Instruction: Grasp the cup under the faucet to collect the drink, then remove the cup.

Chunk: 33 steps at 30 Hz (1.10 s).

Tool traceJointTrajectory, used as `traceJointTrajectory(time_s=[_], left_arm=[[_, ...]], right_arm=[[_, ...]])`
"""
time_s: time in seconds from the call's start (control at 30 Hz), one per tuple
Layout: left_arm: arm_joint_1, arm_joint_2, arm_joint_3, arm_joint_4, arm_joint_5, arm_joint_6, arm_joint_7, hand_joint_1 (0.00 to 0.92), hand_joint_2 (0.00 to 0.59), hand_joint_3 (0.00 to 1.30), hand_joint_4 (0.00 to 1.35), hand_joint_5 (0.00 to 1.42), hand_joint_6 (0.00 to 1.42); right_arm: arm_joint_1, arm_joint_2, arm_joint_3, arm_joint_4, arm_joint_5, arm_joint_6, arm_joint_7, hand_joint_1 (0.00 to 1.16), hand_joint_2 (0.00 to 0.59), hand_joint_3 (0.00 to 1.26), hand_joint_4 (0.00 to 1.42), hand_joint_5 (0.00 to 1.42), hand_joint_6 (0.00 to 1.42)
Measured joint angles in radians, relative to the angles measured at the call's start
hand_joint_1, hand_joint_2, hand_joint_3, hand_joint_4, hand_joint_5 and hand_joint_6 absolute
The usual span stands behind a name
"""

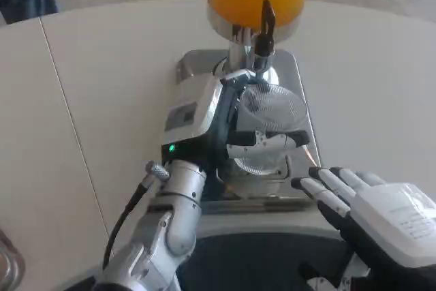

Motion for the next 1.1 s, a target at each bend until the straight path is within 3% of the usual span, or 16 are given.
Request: traceJointTrajectory(time_s=[0.2, 0.33, 0.5, 0.67, 1.1], left_arm=[[-0.065, -0.007, 0.001, 0.104, -0.04, 0.002, 0.048, 0.569, 0.025, 0.95, 1.16, 1.35, 1.42], [-0.081, 0.001, 0.004, 0.135, -0.047, 0.003, 0.076, 0.556, 0.002, 0.87, 1.02, 1.26, 1.42], [-0.086, 0.032, 0.005, 0.147, -0.066, -0.014, 0.087, 0.512, 0.002, 0.71, 0.72, 1.08, 1.41], [-0.082, 0.069, 0.01, 0.151, -0.088, -0.037, 0.087, 0.42, 0.022, 0.63, 0.55, 0.95, 1.36], [-0.024, 0.096, 0.017, 0.088, -0.127, -0.093, 0.027, 0.392, 0.028, 0.67, 0.61, 0.97, 1.38]], right_arm=[[-0.01, -0.001, -0.007, -0.009, 0.011, 0.002, 0.021, 0.49, 0.416, 0.06, 0.0, 0.0, 0.03], [-0.01, 0.002, -0.007, -0.015, 0.008, 0.008, 0.033, 0.49, 0.416, 0.06, 0.0, 0.0, 0.03], [-0.018, 0.012, 0.006, -0.016, -0.005, 0.016, 0.04, 0.49, 0.416, 0.07, 0.0, 0.0, 0.03], [-0.029, 0.02, 0.018, -0.016, -0.008, 0.019, 0.041, 0.49, 0.416, 0.07, 0.0, 0.0, 0.03], [-0.057, 0.021, 0.018, 0.023, -0.003, 0.027, 0.032, 0.51, 0.418, 0.07, 0.0, 0.0, 0.06]])
